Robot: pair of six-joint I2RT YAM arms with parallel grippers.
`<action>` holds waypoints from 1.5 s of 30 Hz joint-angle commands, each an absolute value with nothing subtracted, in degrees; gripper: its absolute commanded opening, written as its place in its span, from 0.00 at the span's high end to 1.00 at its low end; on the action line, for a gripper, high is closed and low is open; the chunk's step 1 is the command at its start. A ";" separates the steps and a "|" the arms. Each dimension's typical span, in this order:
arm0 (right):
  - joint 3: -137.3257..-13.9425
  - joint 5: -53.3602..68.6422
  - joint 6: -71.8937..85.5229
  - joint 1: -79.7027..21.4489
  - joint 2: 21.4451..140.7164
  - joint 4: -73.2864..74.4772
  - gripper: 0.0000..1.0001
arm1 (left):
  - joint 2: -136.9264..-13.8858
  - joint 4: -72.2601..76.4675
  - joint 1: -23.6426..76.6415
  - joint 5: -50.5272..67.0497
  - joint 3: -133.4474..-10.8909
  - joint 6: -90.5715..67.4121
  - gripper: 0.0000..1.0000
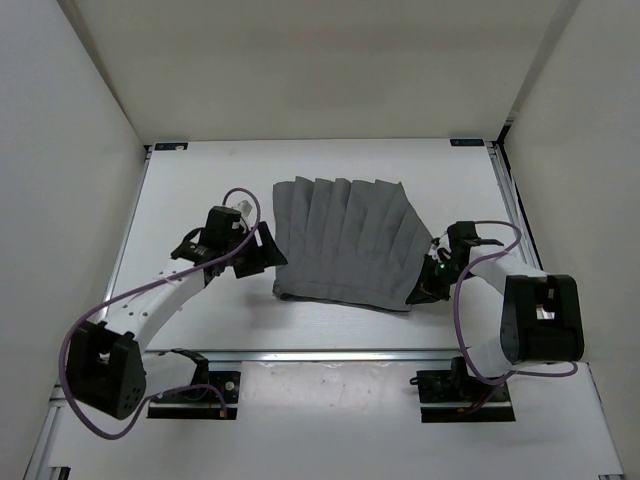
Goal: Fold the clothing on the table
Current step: Flatten the skirt out, then fold the skirt
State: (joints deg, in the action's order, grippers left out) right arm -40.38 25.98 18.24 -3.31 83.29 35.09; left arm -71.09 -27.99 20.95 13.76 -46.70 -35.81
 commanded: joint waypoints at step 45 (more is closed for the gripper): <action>-44.83 25.93 17.31 -0.79 84.99 35.95 1.00 | -85.86 -20.56 24.17 6.68 -39.37 -35.25 0.43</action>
